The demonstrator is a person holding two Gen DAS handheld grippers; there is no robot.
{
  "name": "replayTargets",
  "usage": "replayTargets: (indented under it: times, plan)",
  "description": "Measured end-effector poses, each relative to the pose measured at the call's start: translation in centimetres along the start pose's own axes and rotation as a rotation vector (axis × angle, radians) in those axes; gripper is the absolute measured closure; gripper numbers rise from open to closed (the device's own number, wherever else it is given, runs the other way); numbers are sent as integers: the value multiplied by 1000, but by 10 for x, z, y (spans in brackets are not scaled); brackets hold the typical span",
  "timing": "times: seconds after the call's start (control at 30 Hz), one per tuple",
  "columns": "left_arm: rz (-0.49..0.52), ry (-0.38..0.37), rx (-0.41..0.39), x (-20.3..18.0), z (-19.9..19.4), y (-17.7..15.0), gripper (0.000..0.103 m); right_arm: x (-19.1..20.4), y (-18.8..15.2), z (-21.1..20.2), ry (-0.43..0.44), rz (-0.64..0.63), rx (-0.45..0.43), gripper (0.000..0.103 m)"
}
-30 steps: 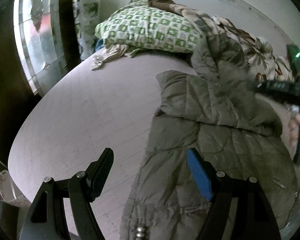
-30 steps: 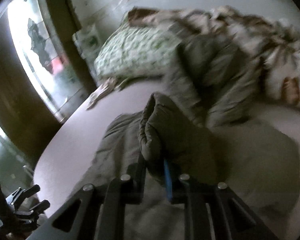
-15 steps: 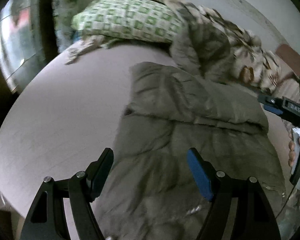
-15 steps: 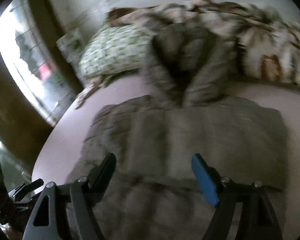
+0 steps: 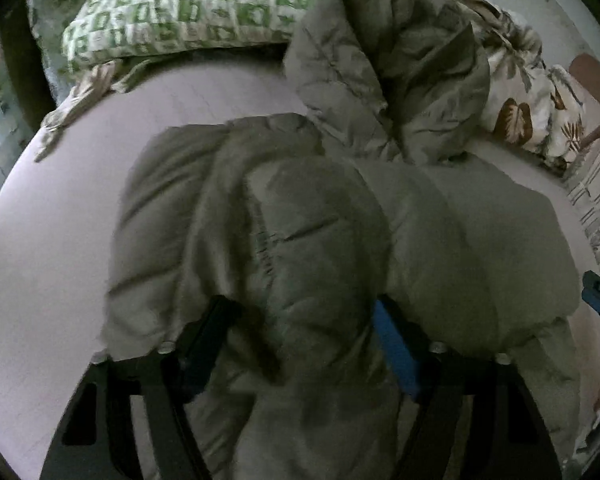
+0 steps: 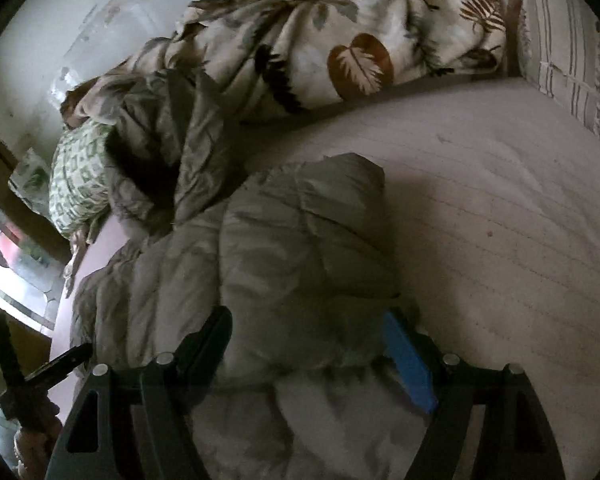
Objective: Fold large clothes
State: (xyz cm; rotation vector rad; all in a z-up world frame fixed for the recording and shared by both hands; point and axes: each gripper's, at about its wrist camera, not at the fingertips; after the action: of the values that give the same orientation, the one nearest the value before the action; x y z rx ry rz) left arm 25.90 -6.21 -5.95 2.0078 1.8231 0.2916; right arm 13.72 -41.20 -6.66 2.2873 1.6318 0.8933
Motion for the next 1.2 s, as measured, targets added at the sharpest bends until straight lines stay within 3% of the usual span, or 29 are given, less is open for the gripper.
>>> replayTargets:
  times: [0.2,0.3,0.5,0.6,0.7,0.8,0.87,1.03,1.07,1.17,1.2]
  plan:
    - [50,-41,-59,-7,-8,1,88,4,10,25,-31,-53,10,22]
    - [58,-52,-94,3,-31,-1,89,13,15,34,-52,-90,18,22]
    - [96,-157,-152,29,-93,-14,89,37,9,14,-27,-142,-21,22]
    - [124,-132,-132,42,-93,-23,88,50,5,9,-10,-173,-23,22]
    - [90,-97,-54,56,-60,-35,87,57,-2,21,-15,-191,11,22]
    - [28,-96,-7,70,-26,-47,79,62,-17,44,-66,-225,60,22]
    - [-30,-135,-27,78,-18,-52,77,64,-26,56,-109,-261,68,21]
    - [13,-87,-44,68,-29,-53,74,67,-33,59,-154,-293,38,19]
    - [18,-77,-51,67,-33,-53,70,67,-32,57,-155,-290,39,19]
    - [10,-14,-83,70,-46,-52,41,69,-32,47,-157,-286,21,19]
    - [2,-10,-99,72,-52,-52,37,69,-32,44,-156,-288,11,19]
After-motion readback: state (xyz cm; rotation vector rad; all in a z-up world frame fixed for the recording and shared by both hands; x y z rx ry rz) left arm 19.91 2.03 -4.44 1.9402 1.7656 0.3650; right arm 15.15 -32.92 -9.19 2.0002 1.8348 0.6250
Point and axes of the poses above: each gripper's, at about its wrist camera, not at the fingertips, and z roughly the way its jaws point, x to its left, y to its top, and after that the axes turned 3 degrees about x, right-handed
